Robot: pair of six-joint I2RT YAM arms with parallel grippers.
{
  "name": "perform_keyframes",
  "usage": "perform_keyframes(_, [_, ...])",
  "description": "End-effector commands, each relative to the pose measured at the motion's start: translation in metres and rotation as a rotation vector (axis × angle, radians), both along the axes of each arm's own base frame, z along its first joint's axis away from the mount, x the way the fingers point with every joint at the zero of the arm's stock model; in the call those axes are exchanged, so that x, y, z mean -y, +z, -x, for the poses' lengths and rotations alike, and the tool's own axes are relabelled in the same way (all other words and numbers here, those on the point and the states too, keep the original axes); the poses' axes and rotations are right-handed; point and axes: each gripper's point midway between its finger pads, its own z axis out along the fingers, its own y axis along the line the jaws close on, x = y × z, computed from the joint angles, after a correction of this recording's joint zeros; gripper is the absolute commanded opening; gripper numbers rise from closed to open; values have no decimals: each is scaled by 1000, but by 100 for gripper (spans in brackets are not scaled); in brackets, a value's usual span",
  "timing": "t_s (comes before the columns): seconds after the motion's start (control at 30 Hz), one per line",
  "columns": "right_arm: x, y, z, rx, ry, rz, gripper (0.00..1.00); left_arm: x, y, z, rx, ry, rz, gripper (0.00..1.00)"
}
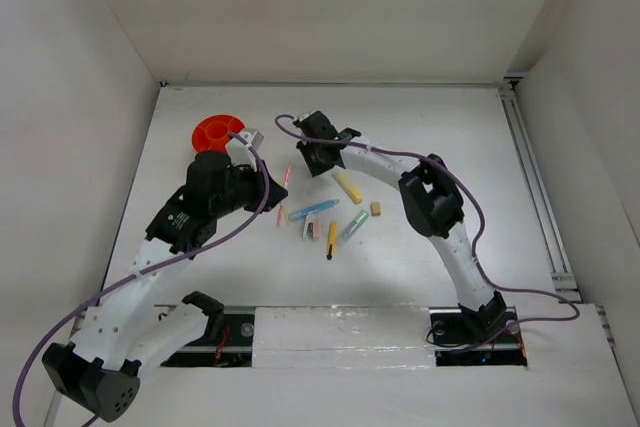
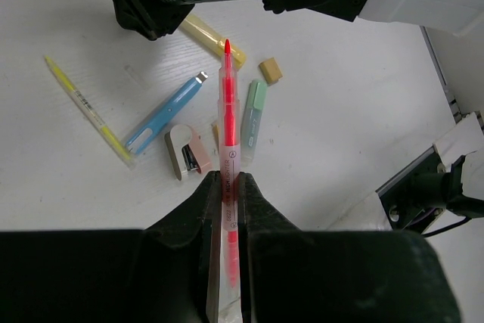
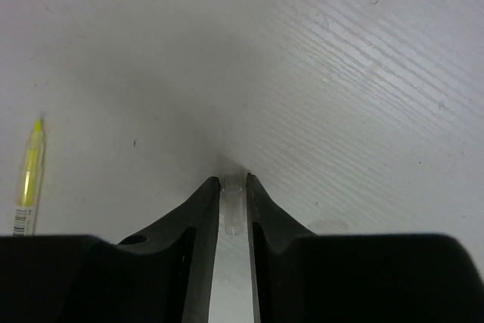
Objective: Sort the stationery into containers
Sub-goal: Close the pen cap on the pen.
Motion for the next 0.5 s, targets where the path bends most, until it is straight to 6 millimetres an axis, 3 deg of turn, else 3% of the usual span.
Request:
perform_keyframes(0.0, [-2,-8,6,-1,11,55,26,3,5,-1,36,-22,10,0])
perform_keyframes(0.27, [15,-15,11,1,-25,145,22,1,5,-3,40,-6,2,0])
perform_keyframes(0.37, [20,-21,17,-15,-23,160,2,1,5,-3,40,-6,2,0])
perform_keyframes(0.47, [19,-10,19,-20,-19,112,0,0,5,-4,42,2,-1,0])
